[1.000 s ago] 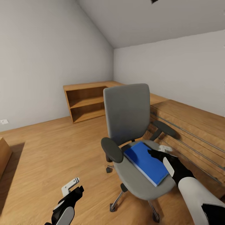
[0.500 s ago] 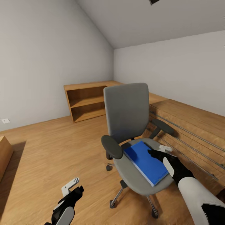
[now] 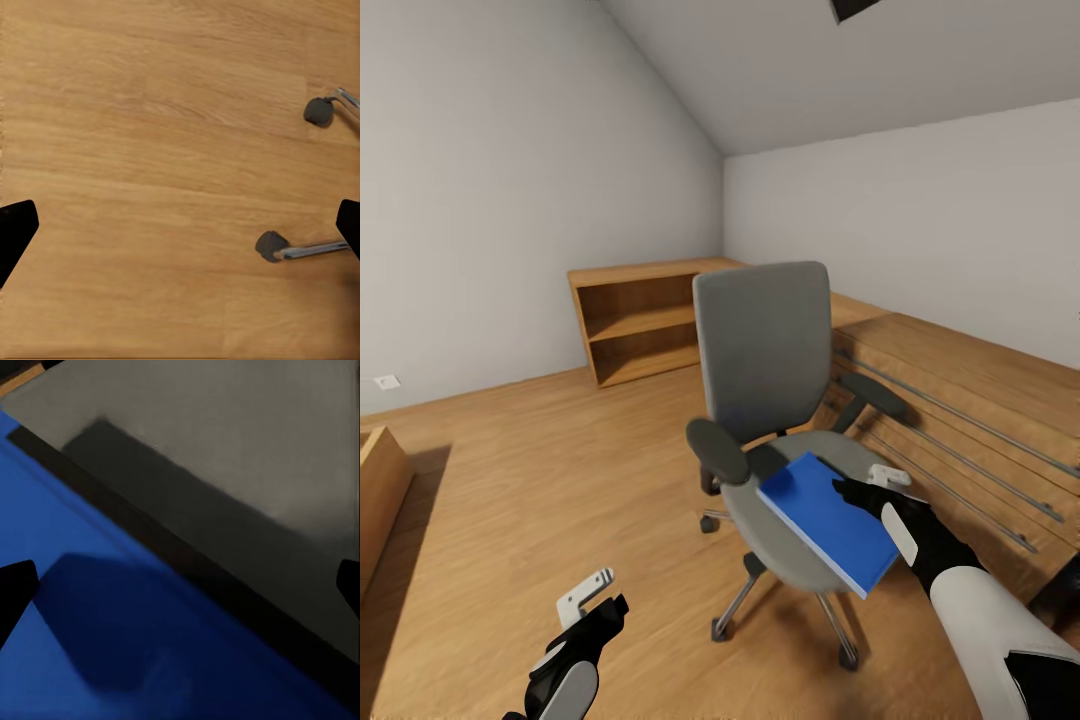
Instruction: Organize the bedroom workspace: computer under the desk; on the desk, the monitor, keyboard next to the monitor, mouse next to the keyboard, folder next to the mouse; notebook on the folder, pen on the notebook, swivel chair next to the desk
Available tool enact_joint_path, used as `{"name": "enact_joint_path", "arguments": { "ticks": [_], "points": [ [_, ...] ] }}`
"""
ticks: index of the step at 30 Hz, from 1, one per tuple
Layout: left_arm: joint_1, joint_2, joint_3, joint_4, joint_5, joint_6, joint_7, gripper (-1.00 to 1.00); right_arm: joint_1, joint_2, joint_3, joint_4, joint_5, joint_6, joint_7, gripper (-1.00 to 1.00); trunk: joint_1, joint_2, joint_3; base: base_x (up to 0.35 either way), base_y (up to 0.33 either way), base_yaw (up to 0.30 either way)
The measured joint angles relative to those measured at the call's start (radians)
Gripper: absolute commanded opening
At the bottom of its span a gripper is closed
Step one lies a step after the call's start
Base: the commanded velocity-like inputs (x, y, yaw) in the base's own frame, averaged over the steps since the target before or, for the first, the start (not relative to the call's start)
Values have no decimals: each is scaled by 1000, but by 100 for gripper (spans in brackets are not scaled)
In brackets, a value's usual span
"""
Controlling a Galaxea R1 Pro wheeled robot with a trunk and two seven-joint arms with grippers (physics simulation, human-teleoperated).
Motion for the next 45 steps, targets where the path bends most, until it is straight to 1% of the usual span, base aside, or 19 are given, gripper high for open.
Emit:
{"name": "enact_joint_path", "arguments": {
  "ticks": [8,31,45],
  "points": [
    [0,0,0,0,0,0,0,100,0,0,0,0,1,0,0,100,0,0,0,-187,0,0],
    [0,0,0,0,0,2,0,100,0,0,0,1,1,0,-1,100,0,0,0,-9,0,0],
    [0,0,0,3,3,2,-1,100,1,-2,1,7,3,1,-1,100,0,0,18,0,0,0]
  ]
}}
